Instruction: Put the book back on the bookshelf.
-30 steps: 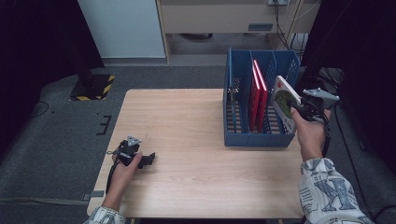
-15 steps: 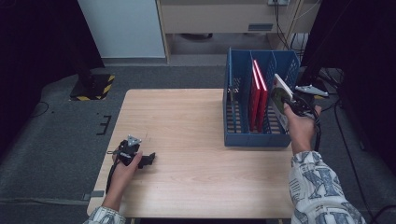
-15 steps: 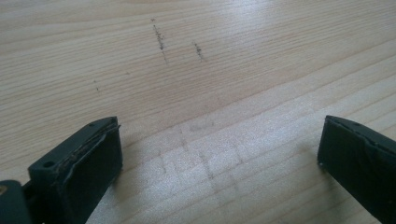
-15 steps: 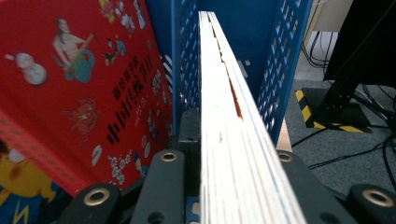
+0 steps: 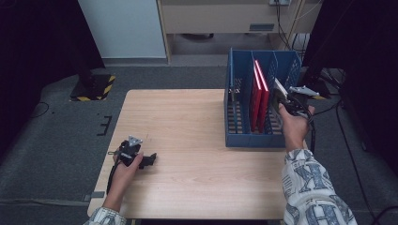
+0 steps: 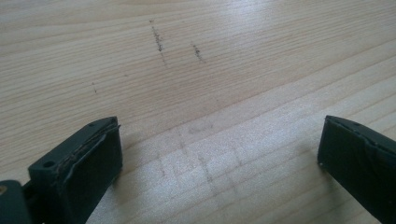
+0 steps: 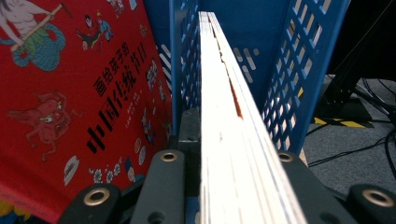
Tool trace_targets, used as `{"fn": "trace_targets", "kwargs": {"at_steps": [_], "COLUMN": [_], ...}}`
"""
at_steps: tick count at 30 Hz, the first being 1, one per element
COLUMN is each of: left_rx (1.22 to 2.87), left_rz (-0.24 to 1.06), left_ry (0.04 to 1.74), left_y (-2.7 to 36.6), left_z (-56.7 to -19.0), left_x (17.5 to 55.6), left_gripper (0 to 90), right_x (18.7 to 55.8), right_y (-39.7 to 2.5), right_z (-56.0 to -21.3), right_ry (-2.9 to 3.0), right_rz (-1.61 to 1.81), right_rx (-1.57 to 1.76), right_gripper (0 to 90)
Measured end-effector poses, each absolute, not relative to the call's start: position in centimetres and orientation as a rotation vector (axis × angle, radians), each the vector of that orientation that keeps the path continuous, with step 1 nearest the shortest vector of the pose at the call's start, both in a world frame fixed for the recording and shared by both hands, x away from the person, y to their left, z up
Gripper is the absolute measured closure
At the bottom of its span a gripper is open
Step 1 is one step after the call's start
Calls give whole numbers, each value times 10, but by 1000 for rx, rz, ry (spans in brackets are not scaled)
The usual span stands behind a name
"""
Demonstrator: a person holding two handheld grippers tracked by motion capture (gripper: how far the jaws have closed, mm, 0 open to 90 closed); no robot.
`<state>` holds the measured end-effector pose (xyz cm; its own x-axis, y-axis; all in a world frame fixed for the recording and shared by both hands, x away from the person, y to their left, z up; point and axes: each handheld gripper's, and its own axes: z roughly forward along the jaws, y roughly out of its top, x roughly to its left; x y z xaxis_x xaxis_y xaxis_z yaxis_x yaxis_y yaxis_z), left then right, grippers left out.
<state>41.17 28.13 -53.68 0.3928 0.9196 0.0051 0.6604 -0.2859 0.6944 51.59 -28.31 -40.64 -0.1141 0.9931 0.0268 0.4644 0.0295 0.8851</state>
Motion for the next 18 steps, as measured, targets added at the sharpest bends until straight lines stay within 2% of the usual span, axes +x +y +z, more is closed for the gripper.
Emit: {"fn": "trace_targets", "kwargs": {"at_steps": [18], "left_rx": [2045], "left_rz": [549], "left_ry": [1344], "left_y": [281], "left_z": [-537], "left_x": [412], "left_gripper": [0], "right_x": [519], "right_y": [-284], "right_z": [-425], "right_ry": [1650], "right_rz": [1008], "right_rx": [1528], "right_gripper": [757]}}
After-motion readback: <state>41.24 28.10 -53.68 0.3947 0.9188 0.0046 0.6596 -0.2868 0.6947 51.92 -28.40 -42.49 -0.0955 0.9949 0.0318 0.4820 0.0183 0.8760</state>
